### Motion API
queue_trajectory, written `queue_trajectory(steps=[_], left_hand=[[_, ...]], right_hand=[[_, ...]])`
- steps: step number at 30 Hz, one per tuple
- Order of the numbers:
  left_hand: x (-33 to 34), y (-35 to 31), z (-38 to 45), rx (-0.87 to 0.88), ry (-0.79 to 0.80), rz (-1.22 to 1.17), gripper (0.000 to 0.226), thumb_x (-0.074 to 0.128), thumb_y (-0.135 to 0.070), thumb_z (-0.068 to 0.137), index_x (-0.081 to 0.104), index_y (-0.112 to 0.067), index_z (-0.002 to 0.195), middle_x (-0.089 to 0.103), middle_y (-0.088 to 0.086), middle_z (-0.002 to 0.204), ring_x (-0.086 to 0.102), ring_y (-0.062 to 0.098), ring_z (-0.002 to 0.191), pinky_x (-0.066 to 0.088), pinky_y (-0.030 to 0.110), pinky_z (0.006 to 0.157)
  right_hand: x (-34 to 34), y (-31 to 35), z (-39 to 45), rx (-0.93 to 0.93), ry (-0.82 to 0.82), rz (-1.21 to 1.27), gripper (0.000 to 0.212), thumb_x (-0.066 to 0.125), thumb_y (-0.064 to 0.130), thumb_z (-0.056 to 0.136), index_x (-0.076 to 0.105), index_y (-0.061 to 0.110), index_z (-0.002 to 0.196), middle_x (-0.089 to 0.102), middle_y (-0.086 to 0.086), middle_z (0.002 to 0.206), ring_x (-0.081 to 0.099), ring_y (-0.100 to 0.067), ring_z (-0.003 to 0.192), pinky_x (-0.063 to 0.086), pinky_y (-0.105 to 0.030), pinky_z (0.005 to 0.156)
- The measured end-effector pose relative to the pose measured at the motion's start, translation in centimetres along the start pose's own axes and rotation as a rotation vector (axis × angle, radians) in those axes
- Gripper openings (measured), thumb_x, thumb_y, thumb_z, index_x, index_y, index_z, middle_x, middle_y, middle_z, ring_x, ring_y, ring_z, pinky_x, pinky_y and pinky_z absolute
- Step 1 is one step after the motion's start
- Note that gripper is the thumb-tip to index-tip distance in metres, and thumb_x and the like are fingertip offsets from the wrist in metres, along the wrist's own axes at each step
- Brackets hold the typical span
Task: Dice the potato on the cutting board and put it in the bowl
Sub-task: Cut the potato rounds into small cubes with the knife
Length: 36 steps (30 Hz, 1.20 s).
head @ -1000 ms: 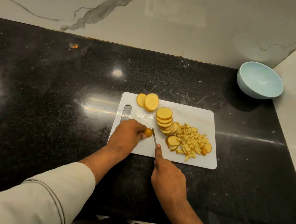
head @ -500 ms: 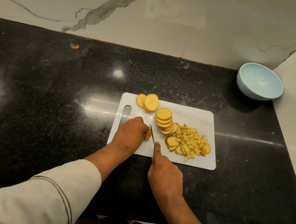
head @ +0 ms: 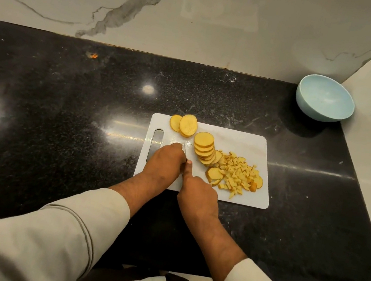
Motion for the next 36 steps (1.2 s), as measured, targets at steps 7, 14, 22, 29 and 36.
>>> queue_trajectory(steps=[7, 14, 22, 29, 36], left_hand=[[-0.1, 0.1, -0.2, -0.008, -0.013, -0.037, 0.019, 0.056, -0.017, 0.091, 0.072, -0.007, 0.093, 0.055, 0.009, 0.094, 0.057, 0.027, 0.090, 0.037, 0.027, 0.067], [0.6, 0.7, -0.3, -0.076, -0.017, -0.131, 0.019, 0.061, -0.020, 0.091, 0.071, -0.005, 0.096, 0.055, 0.008, 0.091, 0.058, 0.024, 0.087, 0.029, 0.021, 0.065], [0.4, 2.6, -0.5, -0.149, -0.032, -0.292, 0.016, 0.074, -0.021, 0.081, 0.077, -0.016, 0.096, 0.067, 0.002, 0.090, 0.063, 0.023, 0.084, 0.041, 0.024, 0.068], [0.1, 1.7, -0.4, -0.110, -0.019, -0.200, 0.011, 0.068, -0.020, 0.083, 0.076, -0.012, 0.083, 0.067, 0.006, 0.081, 0.063, 0.025, 0.076, 0.036, 0.024, 0.062], [-0.5, 0.7, 0.6, -0.039, 0.064, -0.070, 0.011, 0.066, -0.016, 0.084, 0.074, -0.008, 0.086, 0.066, 0.011, 0.088, 0.062, 0.028, 0.081, 0.038, 0.027, 0.063]], right_hand=[[0.7, -0.5, -2.5, -0.011, 0.040, -0.016, 0.071, 0.036, 0.016, 0.095, -0.003, 0.019, 0.153, 0.061, -0.007, 0.097, 0.062, -0.025, 0.079, 0.036, -0.034, 0.058], [1.5, -2.8, -7.7, -0.003, 0.050, 0.004, 0.068, 0.036, 0.020, 0.098, -0.005, 0.025, 0.153, 0.058, -0.002, 0.100, 0.061, -0.018, 0.078, 0.047, -0.035, 0.064], [-0.3, -1.5, -5.5, 0.044, -0.061, 0.017, 0.072, 0.037, 0.020, 0.096, -0.006, 0.026, 0.153, 0.057, -0.001, 0.089, 0.060, -0.019, 0.070, 0.041, -0.032, 0.053], [0.1, -0.5, -3.4, 0.035, -0.048, 0.007, 0.070, 0.037, 0.018, 0.094, -0.001, 0.025, 0.153, 0.059, -0.004, 0.096, 0.061, -0.022, 0.075, 0.033, -0.031, 0.052], [0.6, -0.1, -2.1, 0.030, 0.013, 0.038, 0.074, 0.040, 0.018, 0.093, -0.003, 0.022, 0.153, 0.040, 0.000, 0.076, 0.042, -0.018, 0.062, 0.033, -0.031, 0.052]])
Point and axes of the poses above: each hand's wrist, its own z-axis towards the middle knuckle, its own x-axis out of the palm, y = z × x, the point moved 7 cm from there along z, towards the middle knuckle
